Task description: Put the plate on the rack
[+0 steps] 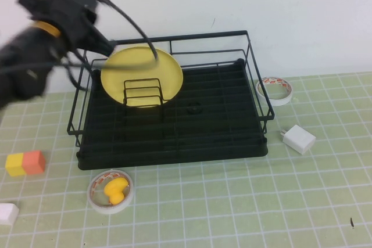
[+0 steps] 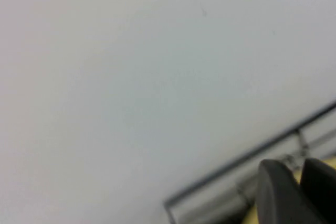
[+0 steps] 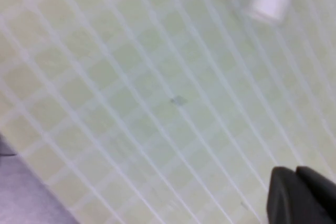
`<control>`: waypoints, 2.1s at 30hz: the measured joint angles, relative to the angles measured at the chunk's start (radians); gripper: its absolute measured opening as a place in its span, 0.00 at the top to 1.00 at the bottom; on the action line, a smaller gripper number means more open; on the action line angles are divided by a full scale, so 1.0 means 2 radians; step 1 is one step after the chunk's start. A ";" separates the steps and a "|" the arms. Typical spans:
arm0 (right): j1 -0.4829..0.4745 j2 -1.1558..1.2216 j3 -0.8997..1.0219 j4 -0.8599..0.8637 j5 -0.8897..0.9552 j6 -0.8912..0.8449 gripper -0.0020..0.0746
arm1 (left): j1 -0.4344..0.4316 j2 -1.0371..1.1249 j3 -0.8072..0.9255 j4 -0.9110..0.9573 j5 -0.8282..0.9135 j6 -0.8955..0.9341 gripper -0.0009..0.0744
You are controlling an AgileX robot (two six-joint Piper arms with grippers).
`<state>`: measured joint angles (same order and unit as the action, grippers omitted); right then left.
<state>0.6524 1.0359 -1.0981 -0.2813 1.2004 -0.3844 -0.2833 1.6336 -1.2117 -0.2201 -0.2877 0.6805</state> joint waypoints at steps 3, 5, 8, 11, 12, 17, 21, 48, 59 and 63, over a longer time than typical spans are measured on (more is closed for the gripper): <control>0.000 -0.044 0.000 -0.043 0.016 0.035 0.97 | 0.004 -0.054 0.002 -0.124 0.108 0.028 0.95; 0.000 -0.083 0.000 -0.050 0.019 0.052 0.97 | 0.011 -0.086 0.002 -0.174 0.179 0.031 0.97; 0.000 -0.144 0.006 -0.051 0.013 0.082 0.97 | 0.018 -0.125 0.013 -0.203 0.241 0.028 0.98; 0.000 -0.209 0.034 -0.051 -0.017 0.111 0.97 | 0.020 -0.173 0.041 -0.209 0.251 0.024 0.99; 0.000 -0.230 0.051 -0.051 -0.029 0.121 0.97 | 0.020 -0.188 0.057 -0.210 0.247 0.024 0.99; 0.000 -0.298 0.155 -0.052 -0.071 0.158 0.97 | 0.021 -0.288 0.154 -0.221 0.212 0.024 0.99; 0.000 -0.323 0.233 -0.029 -0.093 0.165 0.97 | 0.021 -0.373 0.246 -0.232 0.204 0.023 0.99; 0.000 -0.330 0.348 0.039 -0.219 0.169 0.97 | 0.021 -0.639 0.461 -0.250 0.266 0.021 0.99; 0.000 -0.330 0.348 0.039 -0.219 0.169 0.97 | 0.062 -0.802 0.481 -0.236 0.311 -0.006 0.99; 0.000 -0.330 0.348 0.039 -0.219 0.169 0.97 | 0.115 -0.822 0.517 -0.230 0.310 -0.013 0.99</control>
<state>0.6524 0.3762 -0.4012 -0.2025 0.7628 -0.0474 -0.0536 -0.0107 -0.1779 -0.6802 0.3320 0.6539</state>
